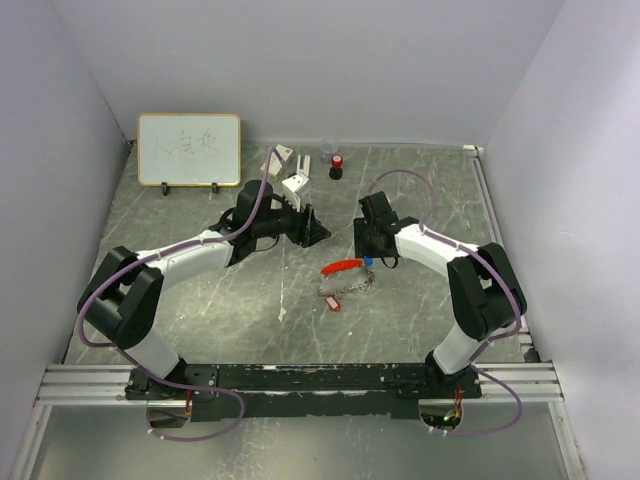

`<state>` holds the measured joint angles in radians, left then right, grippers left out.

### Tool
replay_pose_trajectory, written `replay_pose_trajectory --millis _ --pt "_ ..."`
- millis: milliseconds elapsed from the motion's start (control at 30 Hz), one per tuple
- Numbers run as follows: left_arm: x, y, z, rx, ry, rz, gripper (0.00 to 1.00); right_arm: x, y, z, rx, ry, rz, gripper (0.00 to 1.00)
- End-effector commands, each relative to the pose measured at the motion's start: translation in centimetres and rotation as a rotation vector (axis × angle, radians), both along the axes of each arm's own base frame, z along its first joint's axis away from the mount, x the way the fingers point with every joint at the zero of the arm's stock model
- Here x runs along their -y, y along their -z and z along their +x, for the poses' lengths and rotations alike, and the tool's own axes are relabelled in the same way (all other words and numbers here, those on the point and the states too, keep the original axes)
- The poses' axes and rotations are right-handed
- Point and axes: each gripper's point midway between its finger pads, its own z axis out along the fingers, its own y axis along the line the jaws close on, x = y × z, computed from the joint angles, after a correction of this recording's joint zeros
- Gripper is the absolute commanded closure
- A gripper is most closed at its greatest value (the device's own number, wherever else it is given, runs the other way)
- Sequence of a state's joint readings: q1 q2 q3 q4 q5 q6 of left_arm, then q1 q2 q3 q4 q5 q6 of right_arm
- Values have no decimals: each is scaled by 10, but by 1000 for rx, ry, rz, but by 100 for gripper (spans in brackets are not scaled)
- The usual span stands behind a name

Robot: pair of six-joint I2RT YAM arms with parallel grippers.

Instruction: Put the keys on the keyring

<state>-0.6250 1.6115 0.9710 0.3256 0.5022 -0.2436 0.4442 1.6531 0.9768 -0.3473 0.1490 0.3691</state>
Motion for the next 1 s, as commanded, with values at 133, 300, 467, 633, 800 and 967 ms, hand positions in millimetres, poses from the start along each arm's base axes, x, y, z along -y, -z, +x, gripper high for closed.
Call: replay_pose_trajectory --millis 133,300,467,633,800,967 --pt "-1 -15 -3 35 15 -31 38 0 6 -10 -22 7 37 50" --pt "0 -16 -2 36 16 -36 38 0 0 -18 -15 20 84 51" --pt "0 -16 -3 34 18 -39 38 -1 -5 -28 -2 25 131 51" --pt "5 -15 -6 28 45 -47 38 1 -8 -32 6 34 142 54" --pt "21 -11 -17 27 91 -34 38 26 -30 -17 95 152 162 53" --pt "48 4 -32 -10 123 4 38 59 -73 10 249 298 246 51"
